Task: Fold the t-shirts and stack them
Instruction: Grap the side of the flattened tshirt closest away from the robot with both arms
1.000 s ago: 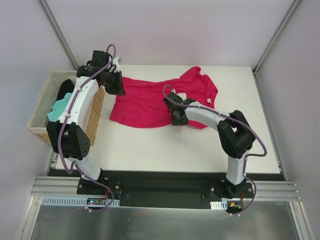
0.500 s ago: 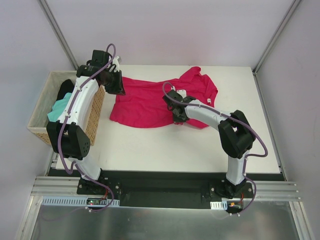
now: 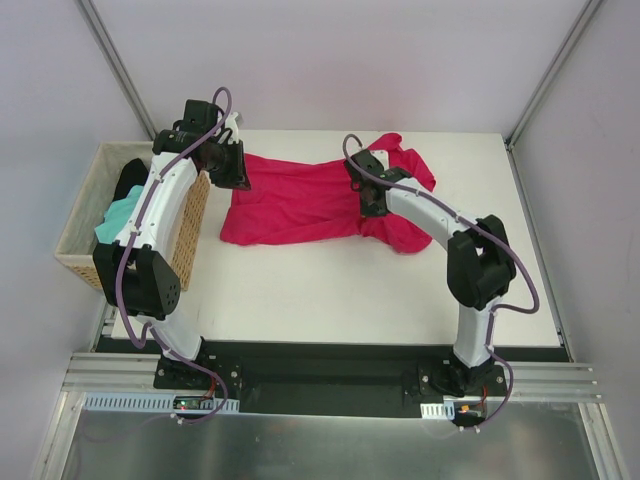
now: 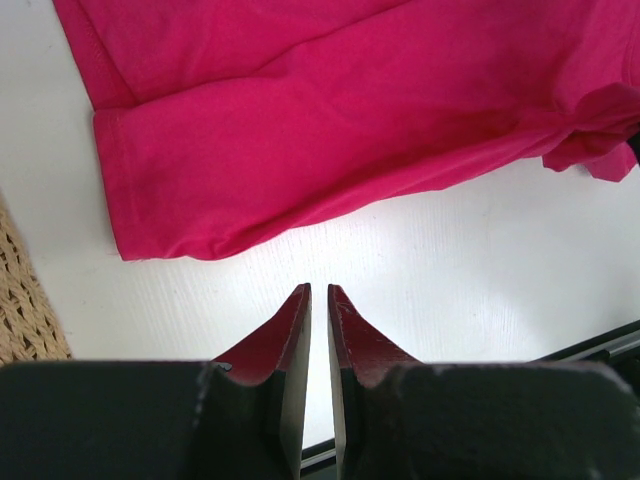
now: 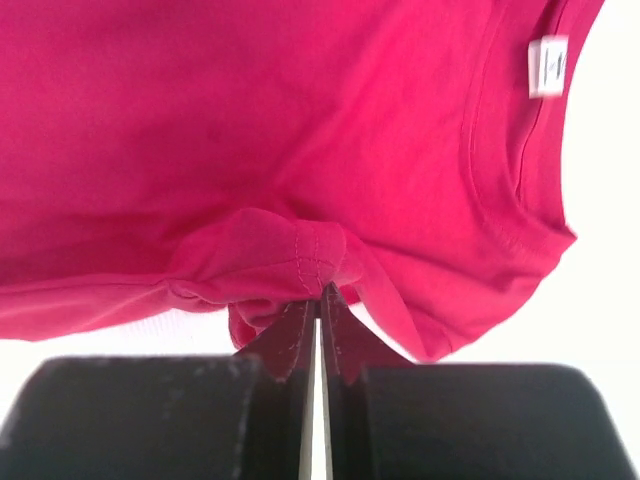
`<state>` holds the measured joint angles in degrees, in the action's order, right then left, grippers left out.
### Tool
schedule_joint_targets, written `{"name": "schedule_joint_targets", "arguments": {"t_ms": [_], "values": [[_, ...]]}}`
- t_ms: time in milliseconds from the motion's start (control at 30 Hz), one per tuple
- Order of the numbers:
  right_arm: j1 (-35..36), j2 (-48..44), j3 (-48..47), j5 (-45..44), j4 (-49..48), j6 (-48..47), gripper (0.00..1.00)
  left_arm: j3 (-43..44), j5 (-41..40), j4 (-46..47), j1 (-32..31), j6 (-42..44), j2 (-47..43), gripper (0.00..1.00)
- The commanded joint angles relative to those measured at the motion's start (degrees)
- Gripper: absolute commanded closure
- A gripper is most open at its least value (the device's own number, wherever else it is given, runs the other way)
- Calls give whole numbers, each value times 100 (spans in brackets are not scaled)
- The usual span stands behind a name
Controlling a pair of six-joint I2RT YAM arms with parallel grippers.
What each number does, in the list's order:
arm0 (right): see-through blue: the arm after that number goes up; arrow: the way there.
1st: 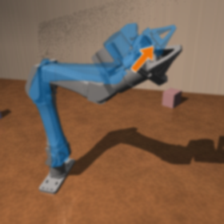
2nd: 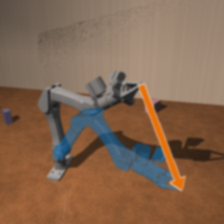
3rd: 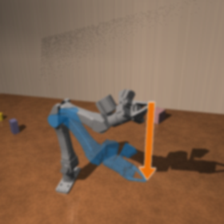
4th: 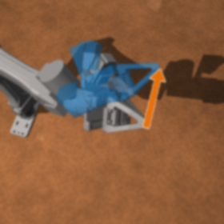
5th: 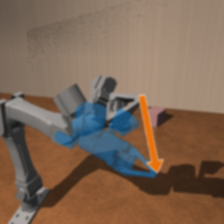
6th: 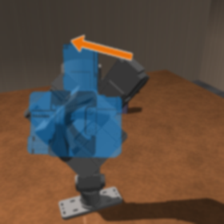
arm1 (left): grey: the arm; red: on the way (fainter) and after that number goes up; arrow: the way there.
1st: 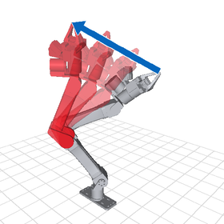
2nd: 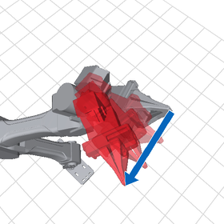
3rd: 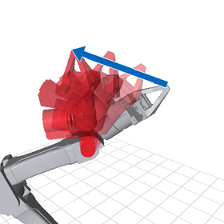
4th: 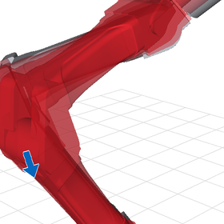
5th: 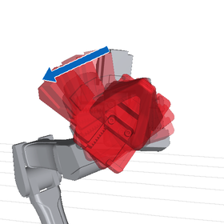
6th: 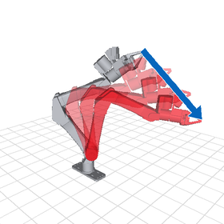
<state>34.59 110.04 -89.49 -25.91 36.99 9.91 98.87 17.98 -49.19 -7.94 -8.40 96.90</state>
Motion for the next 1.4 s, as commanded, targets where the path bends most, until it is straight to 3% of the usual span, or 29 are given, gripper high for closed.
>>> {"name": "schedule_joint_targets", "arguments": {"t_ms": [0,500,600,733,1033,1367], "values": [[-31,263,-551,7,150,-437,99,10,39,-38,-58,-3,-154,89],[-40,1098,-1140,921,344,-771,99,1,65,-21,-67,-91,-172,89],[-75,1291,-1359,904,475,-964,77,-17,66,-12,-76,-109,-180,89],[-171,1354,-1764,605,625,-1272,63,-34,39,-12,-84,-126,-216,89],[-400,730,-1739,517,678,-1264,63,-87,22,50,-111,-170,-260,89],[65,-236,-588,561,494,-614,68,-184,57,199,-111,-179,-233,89]]}}
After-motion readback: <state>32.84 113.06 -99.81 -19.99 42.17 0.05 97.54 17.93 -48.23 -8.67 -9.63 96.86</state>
